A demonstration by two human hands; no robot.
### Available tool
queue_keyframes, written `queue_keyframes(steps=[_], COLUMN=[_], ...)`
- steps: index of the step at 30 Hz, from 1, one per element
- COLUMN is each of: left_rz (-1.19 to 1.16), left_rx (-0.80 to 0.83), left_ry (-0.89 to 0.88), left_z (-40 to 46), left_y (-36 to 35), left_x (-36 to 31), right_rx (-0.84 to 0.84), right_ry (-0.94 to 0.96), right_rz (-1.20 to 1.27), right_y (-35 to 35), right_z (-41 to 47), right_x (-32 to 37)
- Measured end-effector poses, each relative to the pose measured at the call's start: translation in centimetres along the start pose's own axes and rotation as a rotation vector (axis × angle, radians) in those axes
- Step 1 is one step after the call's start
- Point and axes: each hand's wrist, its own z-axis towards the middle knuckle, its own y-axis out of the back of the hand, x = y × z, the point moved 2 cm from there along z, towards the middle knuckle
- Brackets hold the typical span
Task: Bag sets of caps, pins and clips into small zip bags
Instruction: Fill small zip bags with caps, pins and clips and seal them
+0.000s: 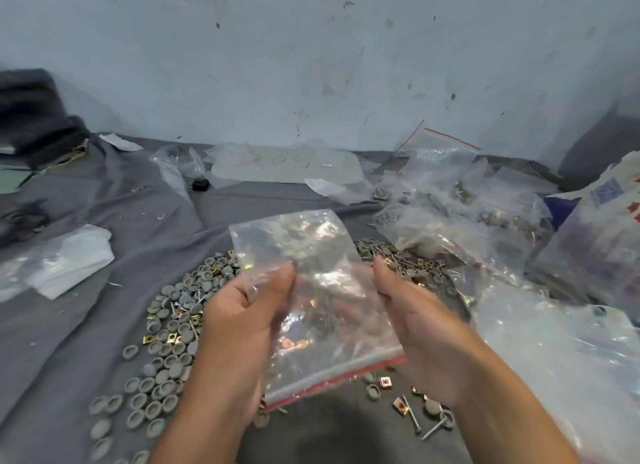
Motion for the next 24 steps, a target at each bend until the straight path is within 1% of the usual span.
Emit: queue_keyframes(steps=[2,3,5,8,10,11,12,13,14,15,16,17,18,19,21,23,24], left_rz=[-0.117,-0.16,-0.152,0.012,0.117,0.23,0.404,0.605,0.783,0.933,1.052,1.127,1.155,1.16,1.136,1.024,0.988], left_rx=[-0.139,-0.186,-0.235,-0.285,-0.4,-0.51,-0.598,-0.613,-0.528,-0.384,-0.237,-0.12,-0.042,0.002,0.047,0.09,0.088], left_ry=[-0.03,-0.055,-0.092,-0.101,-0.102,-0.144,-0.238,-0.377,-0.521,-0.602,-0.62,-0.595,-0.544,-0.501,-0.445,-0.393,-0.381], left_z=[0.4,0.5,0.6,0.7,0.6,0.4,0.1,-0.3,-0.7,-0.8,-0.9,-1.0,-1.1,-1.1,-0.9,-0.8,-0.7], left_y=[0.6,0.9,1.2,1.4,1.5,1.7,1.9,1.9,1.5,0.9,0.6,0.3,0.3,0.4,0.7,1.2,1.4], left_x=[-0.3,-0.4,-0.5,0.0,0.2,-0.1,-0.6,-1.1,-1.7,-2.0,-1.9,-1.7,-1.5,-1.3,-1.1,-1.3,-1.4], right_rx=[0.083,0.089,0.016,-0.129,-0.175,-0.191,-0.206,-0.213,-0.206,-0.193,-0.181,-0.177,-0.182,-0.191,-0.219,-0.232,-0.225], right_ry=[-0.037,-0.036,-0.007,0.064,0.081,0.079,0.075,0.073,0.077,0.089,0.108,0.126,0.139,0.146,0.157,0.191,0.213], right_rz=[-0.091,-0.158,-0.249,-0.218,-0.173,-0.171,-0.185,-0.21,-0.242,-0.27,-0.295,-0.316,-0.335,-0.345,-0.372,-0.428,-0.447], right_y=[0.3,0.4,0.7,0.8,0.6,0.5,0.5,0.4,0.2,0.0,-0.2,-0.4,-0.5,-0.6,-0.6,-0.6,-0.7], right_z=[-0.3,-0.3,0.0,0.9,1.4,1.8,2.1,2.4,2.6,2.8,3.0,3.1,3.1,3.1,3.1,3.1,3.0], right_x=[-1.2,-1.6,-2.4,-2.9,-3.2,-3.4,-3.5,-3.5,-3.5,-3.5,-3.6,-3.6,-3.7,-3.7,-3.7,-3.7,-3.6])
